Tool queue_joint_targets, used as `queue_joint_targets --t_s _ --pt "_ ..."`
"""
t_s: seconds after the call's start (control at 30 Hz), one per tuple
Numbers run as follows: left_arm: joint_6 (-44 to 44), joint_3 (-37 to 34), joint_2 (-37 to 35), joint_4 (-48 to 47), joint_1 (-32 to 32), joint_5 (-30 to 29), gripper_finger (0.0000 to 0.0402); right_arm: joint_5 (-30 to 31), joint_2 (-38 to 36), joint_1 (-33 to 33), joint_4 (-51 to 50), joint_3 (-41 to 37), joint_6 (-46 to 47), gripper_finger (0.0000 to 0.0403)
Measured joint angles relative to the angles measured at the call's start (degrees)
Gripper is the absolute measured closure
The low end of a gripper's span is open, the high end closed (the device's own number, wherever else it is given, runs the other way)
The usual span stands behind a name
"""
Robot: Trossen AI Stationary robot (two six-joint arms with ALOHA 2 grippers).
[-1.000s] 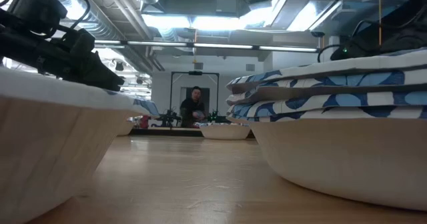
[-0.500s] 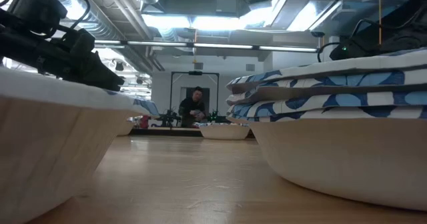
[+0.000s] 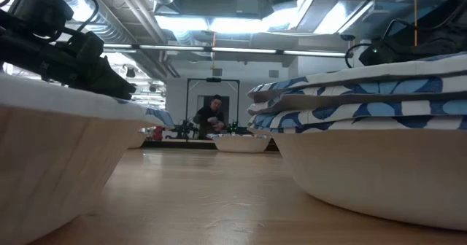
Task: Nest bowls inside each other
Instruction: Stack the blue patterned bowl on the blue patterned bowls
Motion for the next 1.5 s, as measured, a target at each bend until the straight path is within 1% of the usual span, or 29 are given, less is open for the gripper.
queue_joint_targets --t_s 0.17,0.47,0.73,1.0,1.1,1.3,1.4,1.5 --pt "0.0 0.0 0.01 0.0 0.0 0.0 0.0256 -1.96 0.0 0.0 0.0 0.0 0.03 0.039" --pt "-0.2 -0.01 0.02 0.0 0.0 0.02 0.0256 -12.94 0.02 0.0 0.45 0.0 -0.6 0.0397" --pt "-0.29 0.0 0.01 -0.01 0.0 0.04 0.0256 -29.72 0.02 0.28 0.44 0.0 -1.14 0.0397" --pt "-1.62 0.0 0.02 -0.01 0.0 0.12 0.0256 -43.81 0.02 3.72 0.68 0.0 -1.14 0.0397" --pt "-1.69 -0.02 0.0 -0.02 0.0 0.2 0.0256 -47.83 0.02 5.17 3.36 0.0 0.13 0.0397" --pt "-1.7 -0.01 0.0 -0.02 0.0 0.26 0.0256 -51.87 0.02 6.59 12.55 0.0 4.17 0.0397" --pt "-1.7 -0.02 0.0 -0.02 0.0 0.28 0.0256 -55.94 0.02 7.4 16.42 0.02 6.87 0.0397" --pt "-1.7 0.0 0.0 -0.02 -0.02 0.28 0.0256 -60.24 0.02 9.68 17.13 0.02 9.19 0.0397"
